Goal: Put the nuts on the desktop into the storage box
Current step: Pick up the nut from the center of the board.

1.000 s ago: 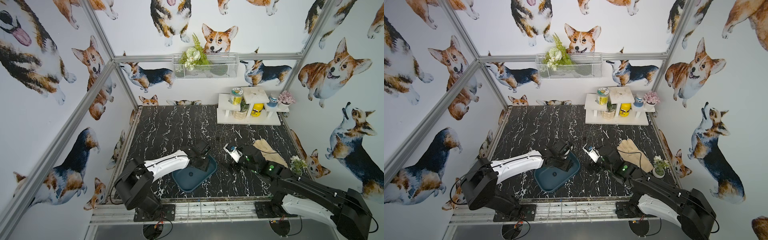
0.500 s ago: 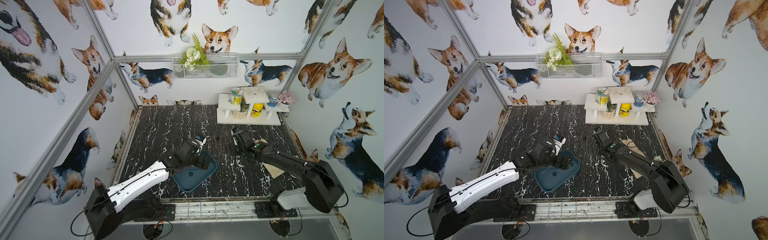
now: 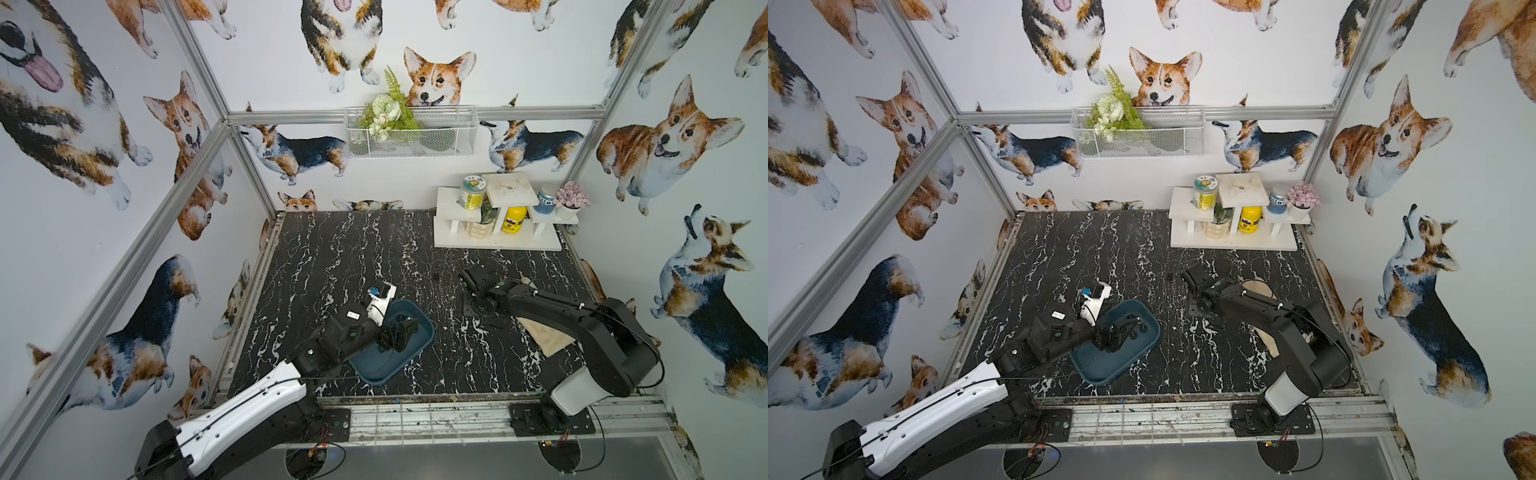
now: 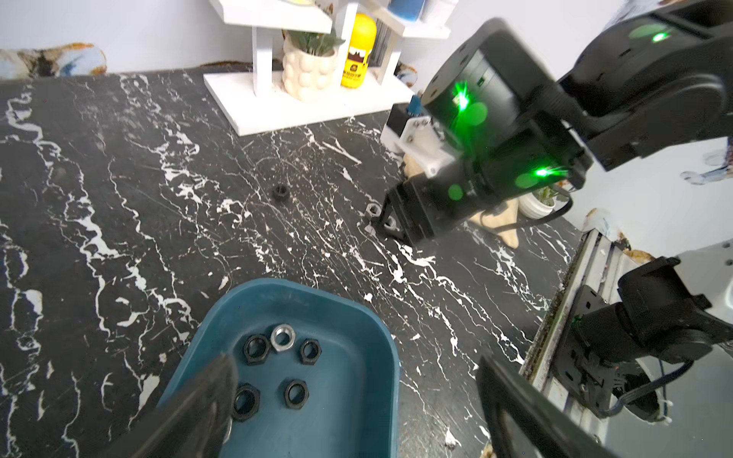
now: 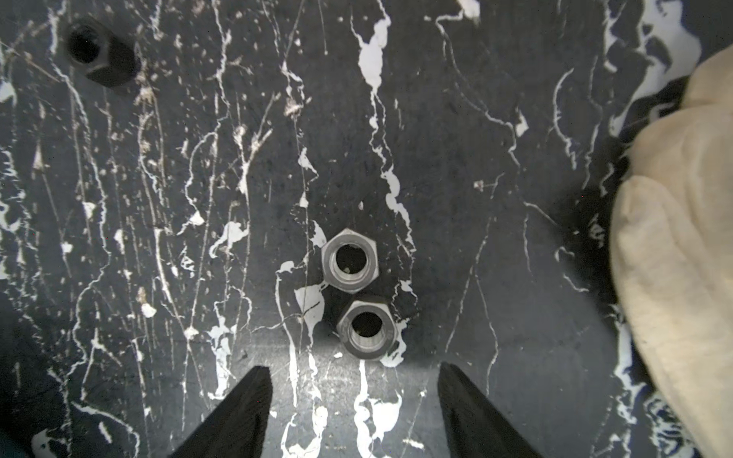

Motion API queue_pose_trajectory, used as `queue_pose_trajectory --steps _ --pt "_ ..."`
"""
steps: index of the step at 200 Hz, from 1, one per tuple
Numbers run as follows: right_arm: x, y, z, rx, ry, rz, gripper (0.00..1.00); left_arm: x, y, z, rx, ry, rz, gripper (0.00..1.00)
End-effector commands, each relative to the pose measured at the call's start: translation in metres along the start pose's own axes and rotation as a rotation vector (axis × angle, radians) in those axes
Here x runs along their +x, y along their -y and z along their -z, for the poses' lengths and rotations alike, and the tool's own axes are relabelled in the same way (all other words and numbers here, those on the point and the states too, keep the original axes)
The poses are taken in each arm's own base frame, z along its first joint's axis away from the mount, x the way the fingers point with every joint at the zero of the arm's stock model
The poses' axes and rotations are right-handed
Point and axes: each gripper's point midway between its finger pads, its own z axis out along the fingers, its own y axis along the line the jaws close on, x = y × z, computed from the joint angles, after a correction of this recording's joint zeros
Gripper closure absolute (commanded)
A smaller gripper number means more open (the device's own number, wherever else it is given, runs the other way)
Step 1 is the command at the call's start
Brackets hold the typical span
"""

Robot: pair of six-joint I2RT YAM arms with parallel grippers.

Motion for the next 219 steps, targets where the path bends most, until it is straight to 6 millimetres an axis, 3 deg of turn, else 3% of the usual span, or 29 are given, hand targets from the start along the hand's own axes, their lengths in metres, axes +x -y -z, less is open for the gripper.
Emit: queue_pose_trajectory --steps 1,50,62,166,219 --pt "-0.003 -0.001 -0.007 0.001 0.001 -0.019 0.34 -0.017 0.005 0.005 0.021 0.079 -0.023 0.0" --pt "-0.003 -0.003 -0.018 0.008 -0.008 -0.045 0.36 -0.008 0.0 0.006 0.001 0.051 -0.026 0.0" --pt "-0.004 -0.003 -0.02 0.01 -0.001 -0.053 0.44 -0.005 -0.001 0.005 0.0 0.046 -0.025 0.0" --pt "-0.015 0.01 -0.037 0.074 0.011 -0.072 0.59 0.002 -0.004 0.004 -0.016 0.016 -0.032 0.0" --pt "-0.009 0.007 -0.032 0.04 -0.024 -0.06 0.65 0.003 -0.005 0.006 -0.015 0.024 -0.032 0.0"
